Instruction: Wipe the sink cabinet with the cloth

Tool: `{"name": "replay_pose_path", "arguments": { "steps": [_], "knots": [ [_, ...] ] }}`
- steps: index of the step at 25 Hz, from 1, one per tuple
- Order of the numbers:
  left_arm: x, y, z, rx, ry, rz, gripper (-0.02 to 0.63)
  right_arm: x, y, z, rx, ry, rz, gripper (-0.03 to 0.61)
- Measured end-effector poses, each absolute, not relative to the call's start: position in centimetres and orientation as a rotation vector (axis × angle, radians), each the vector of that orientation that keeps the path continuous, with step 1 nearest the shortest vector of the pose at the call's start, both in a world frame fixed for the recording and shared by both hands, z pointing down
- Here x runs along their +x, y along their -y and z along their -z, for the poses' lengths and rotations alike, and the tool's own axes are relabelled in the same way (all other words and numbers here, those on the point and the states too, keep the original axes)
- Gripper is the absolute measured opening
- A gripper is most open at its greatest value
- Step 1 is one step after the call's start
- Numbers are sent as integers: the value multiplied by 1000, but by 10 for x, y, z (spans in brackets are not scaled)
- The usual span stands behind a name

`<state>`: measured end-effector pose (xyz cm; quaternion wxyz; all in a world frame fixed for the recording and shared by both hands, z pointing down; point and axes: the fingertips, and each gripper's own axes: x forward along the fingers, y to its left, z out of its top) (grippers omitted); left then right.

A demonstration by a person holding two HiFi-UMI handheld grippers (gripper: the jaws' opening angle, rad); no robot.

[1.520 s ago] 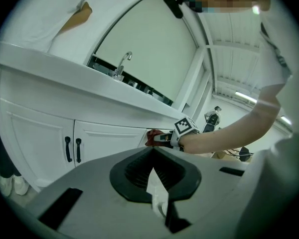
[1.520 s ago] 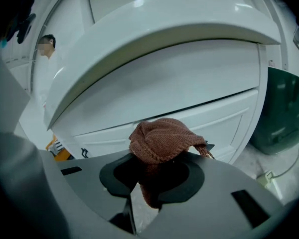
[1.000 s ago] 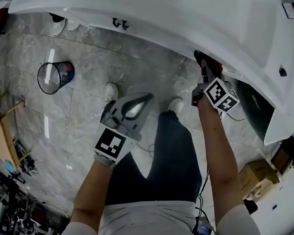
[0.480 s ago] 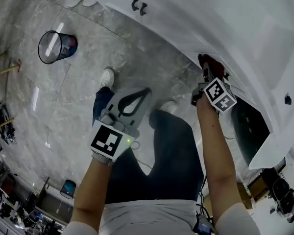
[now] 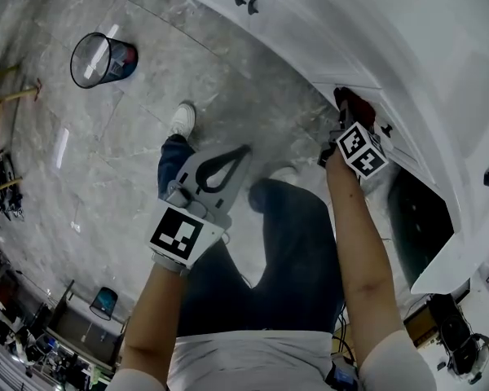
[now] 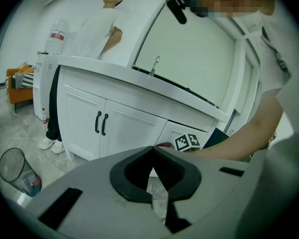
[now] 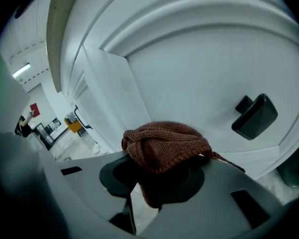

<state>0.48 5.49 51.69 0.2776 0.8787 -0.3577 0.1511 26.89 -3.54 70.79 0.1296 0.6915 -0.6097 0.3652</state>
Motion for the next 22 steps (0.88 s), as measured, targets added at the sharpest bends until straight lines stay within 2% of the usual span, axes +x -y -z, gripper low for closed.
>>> {"name": "replay_pose_path", "arguments": {
  "steps": [22],
  "knots": [
    [30,-67,-527,2370,920,-442,11,266,31,-737,1921,1861,-1242,98]
  ]
}}
